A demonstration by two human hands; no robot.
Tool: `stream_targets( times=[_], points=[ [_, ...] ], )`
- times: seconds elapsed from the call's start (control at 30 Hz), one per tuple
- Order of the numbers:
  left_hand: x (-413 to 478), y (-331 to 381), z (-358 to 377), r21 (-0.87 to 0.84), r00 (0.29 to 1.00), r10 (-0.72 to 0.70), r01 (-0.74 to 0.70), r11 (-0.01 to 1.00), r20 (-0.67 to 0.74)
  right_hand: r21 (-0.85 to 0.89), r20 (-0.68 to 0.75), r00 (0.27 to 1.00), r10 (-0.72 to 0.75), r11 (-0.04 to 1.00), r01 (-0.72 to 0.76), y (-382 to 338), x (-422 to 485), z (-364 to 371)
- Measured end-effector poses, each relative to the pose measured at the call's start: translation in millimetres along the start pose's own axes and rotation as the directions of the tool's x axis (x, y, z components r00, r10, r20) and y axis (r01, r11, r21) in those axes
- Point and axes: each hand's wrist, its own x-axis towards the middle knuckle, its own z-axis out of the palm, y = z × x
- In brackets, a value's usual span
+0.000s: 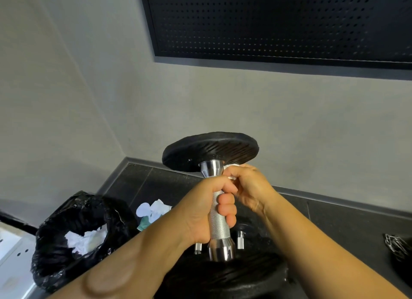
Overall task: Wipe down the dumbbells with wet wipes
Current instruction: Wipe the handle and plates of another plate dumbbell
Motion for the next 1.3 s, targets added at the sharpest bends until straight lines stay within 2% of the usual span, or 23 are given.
stream_targets(
  times=[0.1,0.23,0.3,0.4,0.47,0.6,0.67,0.8,0.87,0.93,1.0,1.13,1.3],
  points=[
    [1.3,2.0,3.6,-0.052,0.997,-0.007,0.004,0.999,-0.076,-0.082,-0.115,0.989,-0.088,0.993,0.079,-2.9,-3.4,1.7],
    [9.7,3.6,6.9,-0.037,0.947,0.048,-0.063,0.997,-0.319,-0.298,-0.262,0.926,-0.271,0.936,0.189,-9.6,-11.7,0.3],
    [12.0,1.7,4.3,-0.007,0.941,0.083,-0.09,0.996,-0.329,-0.421,-0.274,0.887,-0.371,0.876,0.236,-15.7,-17.6,2.5],
    [13.2,-2.2,-1.6,0.042,0.93,0.131,-0.124,0.991,-0.342,-0.496,-0.239,0.856,-0.458,0.815,0.298,-21.3,-23.2,8.3],
    [14.8,-3.2,-3.2,0.078,0.917,0.164,-0.146,0.986,-0.362,-0.467,-0.241,0.861,-0.448,0.831,0.302,-22.0,-23.9,9.8],
    [14.2,-3.6,-2.0,0.06,0.923,0.189,-0.179,0.982,-0.336,-0.202,-0.231,0.928,-0.291,0.948,0.247,-13.9,-16.1,6.3],
    [11.7,-2.6,0.0,0.066,0.931,0.193,-0.181,0.981,-0.309,-0.144,-0.216,0.948,-0.233,0.968,0.206,-5.4,-9.1,4.7],
    [7.4,-2.8,2.5,0.121,0.943,0.205,-0.178,0.976,-0.261,-0.337,-0.226,0.953,-0.201,0.934,0.118,-0.7,-2.8,-7.3],
    [9.5,-4.3,-1.5,0.154,0.926,0.231,-0.192,0.969,-0.299,-0.427,-0.247,0.934,-0.26,0.894,0.136,-5.1,-6.4,-17.8],
    [11.6,-6.2,-6.6,0.212,0.899,0.261,-0.195,0.957,-0.351,-0.47,-0.261,0.888,-0.379,0.853,0.226,-12.0,-13.5,-26.9],
    [14.4,-8.0,-11.9,0.258,0.879,0.276,-0.183,0.949,-0.389,-0.477,-0.206,0.857,-0.473,0.813,0.334,-19.1,-22.7,-29.5],
    [18.4,-12.2,-20.2,0.32,0.848,0.291,-0.153,0.935,-0.444,-0.464,-0.008,0.858,-0.513,0.762,0.452,-10.8,-33.2,-18.6],
    [22.8,-17.0,-28.3,0.434,0.817,0.329,-0.109,0.894,-0.474,-0.514,0.046,0.724,-0.688,0.605,0.607,2.4,-43.1,-3.4]
  ],
)
